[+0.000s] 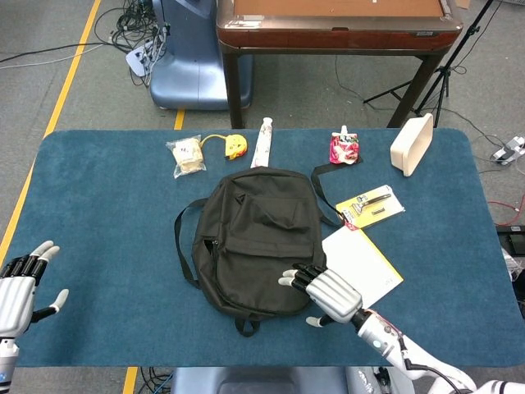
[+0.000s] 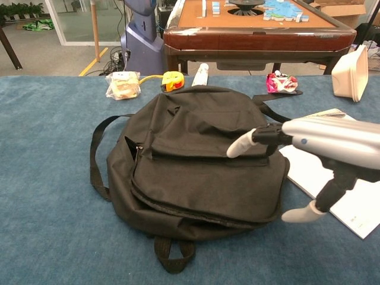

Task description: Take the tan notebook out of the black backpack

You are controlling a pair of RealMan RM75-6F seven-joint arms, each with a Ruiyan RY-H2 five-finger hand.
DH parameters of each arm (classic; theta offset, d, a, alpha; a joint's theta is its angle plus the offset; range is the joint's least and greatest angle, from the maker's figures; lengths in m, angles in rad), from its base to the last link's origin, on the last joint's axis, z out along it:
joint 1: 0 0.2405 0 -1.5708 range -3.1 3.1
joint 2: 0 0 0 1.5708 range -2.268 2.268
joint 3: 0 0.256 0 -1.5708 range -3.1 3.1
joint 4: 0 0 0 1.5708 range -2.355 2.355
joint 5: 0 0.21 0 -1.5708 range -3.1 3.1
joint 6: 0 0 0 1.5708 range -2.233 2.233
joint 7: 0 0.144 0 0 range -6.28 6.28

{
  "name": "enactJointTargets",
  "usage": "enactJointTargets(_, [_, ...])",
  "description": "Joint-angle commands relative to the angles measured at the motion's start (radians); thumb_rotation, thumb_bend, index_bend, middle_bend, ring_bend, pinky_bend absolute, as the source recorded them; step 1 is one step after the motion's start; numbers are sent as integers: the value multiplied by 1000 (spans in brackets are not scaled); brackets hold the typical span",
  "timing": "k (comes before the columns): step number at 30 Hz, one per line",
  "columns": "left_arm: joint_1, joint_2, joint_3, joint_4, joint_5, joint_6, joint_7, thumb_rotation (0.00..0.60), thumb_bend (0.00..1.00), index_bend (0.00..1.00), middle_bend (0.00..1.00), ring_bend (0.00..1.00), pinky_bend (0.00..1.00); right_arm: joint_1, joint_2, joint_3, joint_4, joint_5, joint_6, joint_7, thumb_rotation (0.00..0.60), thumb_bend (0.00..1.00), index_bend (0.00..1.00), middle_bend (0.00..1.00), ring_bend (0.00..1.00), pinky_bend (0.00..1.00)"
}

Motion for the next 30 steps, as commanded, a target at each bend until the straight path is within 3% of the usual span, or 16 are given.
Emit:
enactJointTargets(1, [0, 0, 1, 0, 0, -2, -1, 600, 248, 174, 135, 180, 162, 39, -63, 14, 38, 41, -43, -40, 600, 8, 192, 153, 55, 223])
enactJointTargets(8, [1, 2, 3, 5, -2, -6, -11, 600, 248, 174, 135, 182, 162, 79, -137, 23, 68, 96, -76, -98, 600, 0, 130, 102, 2, 154])
enactJointTargets(13, [0, 3, 4, 8, -3, -13, -20, 600, 248, 174, 135, 182, 162, 104, -194, 20, 101, 130, -96, -132, 600, 0, 4, 63, 0, 112])
enactJointTargets(22, [1, 3, 6, 19, -3, -17, -35, 600, 248, 174, 135, 182, 162, 135, -278, 29, 165, 168, -91, -165, 600, 5, 0, 52, 0, 102])
enactJointTargets(30, [4, 4, 8, 29, -2, -15, -46, 600, 248, 173, 135, 182, 162, 151, -305, 56, 204, 205, -64, -155, 600, 99, 0, 52, 0, 102])
